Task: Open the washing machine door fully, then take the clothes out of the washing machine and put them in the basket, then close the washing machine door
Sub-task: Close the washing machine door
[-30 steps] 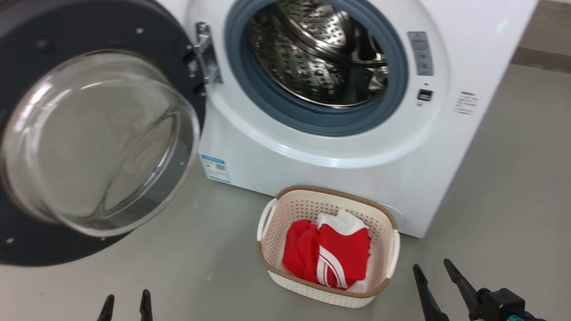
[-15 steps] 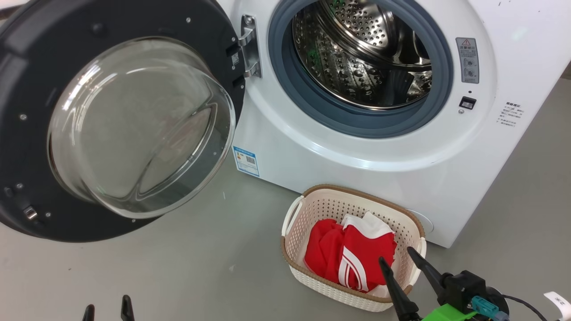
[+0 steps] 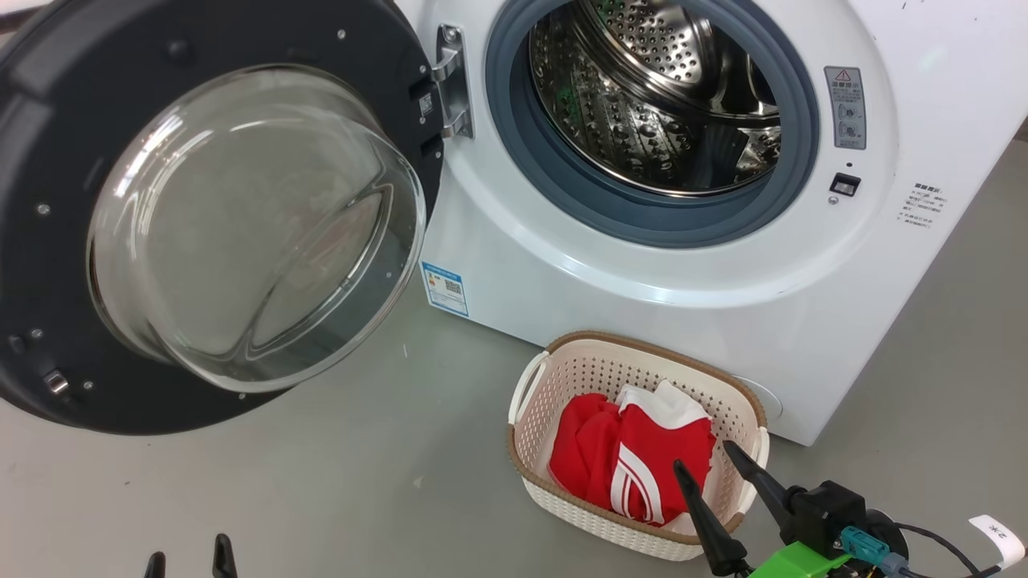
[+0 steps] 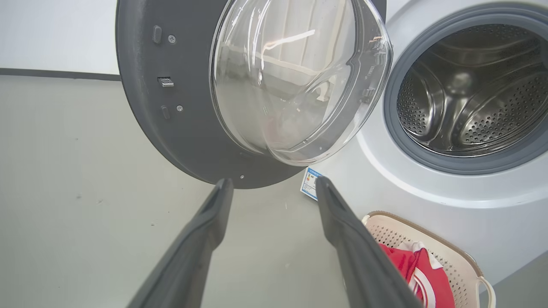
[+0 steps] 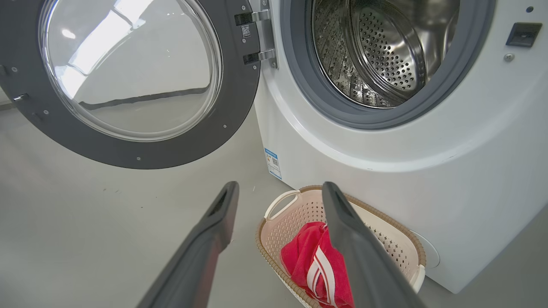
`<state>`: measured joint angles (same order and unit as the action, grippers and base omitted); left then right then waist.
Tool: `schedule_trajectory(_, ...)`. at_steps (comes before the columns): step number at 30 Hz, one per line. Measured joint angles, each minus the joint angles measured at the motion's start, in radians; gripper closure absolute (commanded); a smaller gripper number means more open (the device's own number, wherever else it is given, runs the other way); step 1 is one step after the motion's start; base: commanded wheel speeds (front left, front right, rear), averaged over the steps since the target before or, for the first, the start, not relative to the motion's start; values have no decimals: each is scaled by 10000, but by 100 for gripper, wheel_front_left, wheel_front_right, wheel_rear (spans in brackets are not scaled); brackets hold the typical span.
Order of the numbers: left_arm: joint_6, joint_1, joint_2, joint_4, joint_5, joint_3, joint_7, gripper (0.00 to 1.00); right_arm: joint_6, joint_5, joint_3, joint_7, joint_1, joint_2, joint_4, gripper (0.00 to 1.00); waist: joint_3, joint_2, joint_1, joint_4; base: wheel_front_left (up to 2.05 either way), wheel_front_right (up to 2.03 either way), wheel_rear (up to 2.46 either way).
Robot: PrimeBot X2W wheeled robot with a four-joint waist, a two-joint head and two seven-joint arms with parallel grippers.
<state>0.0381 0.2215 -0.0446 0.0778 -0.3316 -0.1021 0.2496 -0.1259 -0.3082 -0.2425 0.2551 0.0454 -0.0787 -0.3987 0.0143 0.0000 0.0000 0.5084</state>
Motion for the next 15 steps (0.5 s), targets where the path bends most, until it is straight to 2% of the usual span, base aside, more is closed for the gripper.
schedule_trajectory(3,0,0,-2,-2,-35,4,0,0,0,0,6,0,-1,0,0,0,2,0,0,-9,0,0,0)
schedule_trajectory(4,0,0,-2,-2,-42,4,0,3,0,0,12,0,-1,0,0,0,-2,0,0,-12,0,0,0)
schedule_trajectory(7,-36,-2,-2,-13,-59,8,0,58,0,0,38,0,-2,2,10,0,12,0,0,-19,0,0,0)
schedule_trajectory(9,-142,-15,0,-73,-150,-19,0,100,0,0,71,0,-3,2,17,0,40,0,0,-21,0,0,0)
schedule_trajectory(11,-328,-122,13,-236,-382,-222,0,100,0,2,107,0,-5,8,23,0,73,0,0,-23,0,0,0)
schedule_trajectory(15,-880,-878,31,-1007,-10,-1177,0,100,0,2,259,0,-11,44,81,0,115,0,0,-41,0,0,0)
